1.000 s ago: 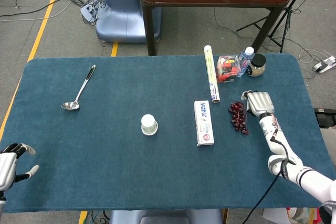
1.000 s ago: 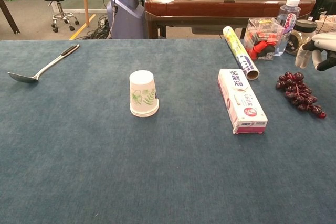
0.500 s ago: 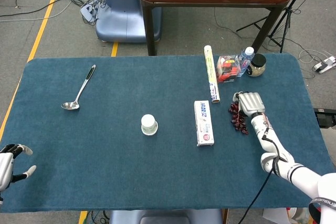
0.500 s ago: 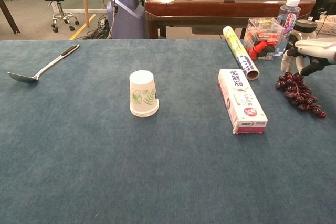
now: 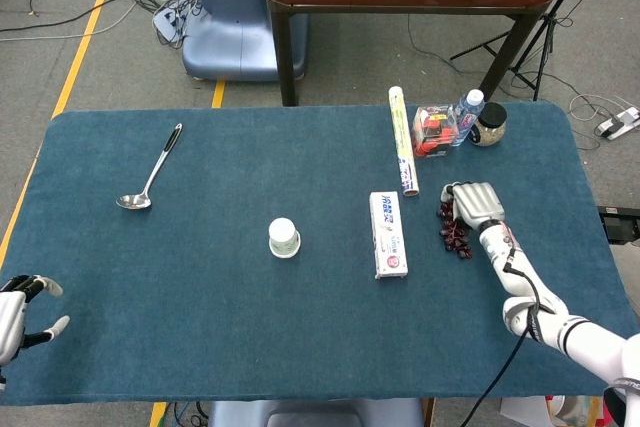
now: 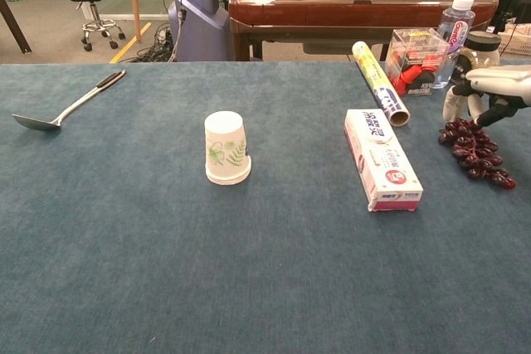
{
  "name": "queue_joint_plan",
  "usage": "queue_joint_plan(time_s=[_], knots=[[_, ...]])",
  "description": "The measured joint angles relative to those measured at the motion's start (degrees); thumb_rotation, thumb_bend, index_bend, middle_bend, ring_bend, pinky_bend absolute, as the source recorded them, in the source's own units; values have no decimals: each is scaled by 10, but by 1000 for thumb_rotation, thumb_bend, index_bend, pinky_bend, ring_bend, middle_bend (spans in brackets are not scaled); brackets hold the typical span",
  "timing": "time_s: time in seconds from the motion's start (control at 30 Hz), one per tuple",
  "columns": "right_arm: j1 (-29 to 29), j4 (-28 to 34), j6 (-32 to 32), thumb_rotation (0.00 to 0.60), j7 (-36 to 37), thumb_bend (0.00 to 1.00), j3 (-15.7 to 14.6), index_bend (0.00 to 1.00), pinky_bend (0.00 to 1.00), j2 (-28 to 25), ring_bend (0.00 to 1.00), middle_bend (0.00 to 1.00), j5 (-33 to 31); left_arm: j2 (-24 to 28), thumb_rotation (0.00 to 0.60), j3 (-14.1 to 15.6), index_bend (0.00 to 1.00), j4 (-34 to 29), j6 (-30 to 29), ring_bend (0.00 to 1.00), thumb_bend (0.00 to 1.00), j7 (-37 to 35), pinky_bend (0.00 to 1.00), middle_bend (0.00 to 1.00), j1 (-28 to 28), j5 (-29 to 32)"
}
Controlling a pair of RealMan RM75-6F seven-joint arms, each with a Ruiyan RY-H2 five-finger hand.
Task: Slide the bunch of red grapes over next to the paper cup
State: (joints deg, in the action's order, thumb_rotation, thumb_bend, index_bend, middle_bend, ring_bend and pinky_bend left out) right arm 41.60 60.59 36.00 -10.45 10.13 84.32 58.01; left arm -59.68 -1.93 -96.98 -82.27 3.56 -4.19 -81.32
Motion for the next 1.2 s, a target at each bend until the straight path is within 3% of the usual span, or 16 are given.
queue_joint_plan(time_s=[0.4, 1.2], knots=[[-10, 73, -10, 600, 8, 1000, -16, 376, 442, -52, 287, 340, -6, -2, 600, 1, 481, 0, 4, 317, 204, 6, 462, 433, -2, 0], [-28, 286, -7, 600, 11, 1000, -70, 376, 442, -190, 287, 351, 17, -4, 600, 3, 481, -4, 6, 317, 204, 16, 462, 433, -3, -2]])
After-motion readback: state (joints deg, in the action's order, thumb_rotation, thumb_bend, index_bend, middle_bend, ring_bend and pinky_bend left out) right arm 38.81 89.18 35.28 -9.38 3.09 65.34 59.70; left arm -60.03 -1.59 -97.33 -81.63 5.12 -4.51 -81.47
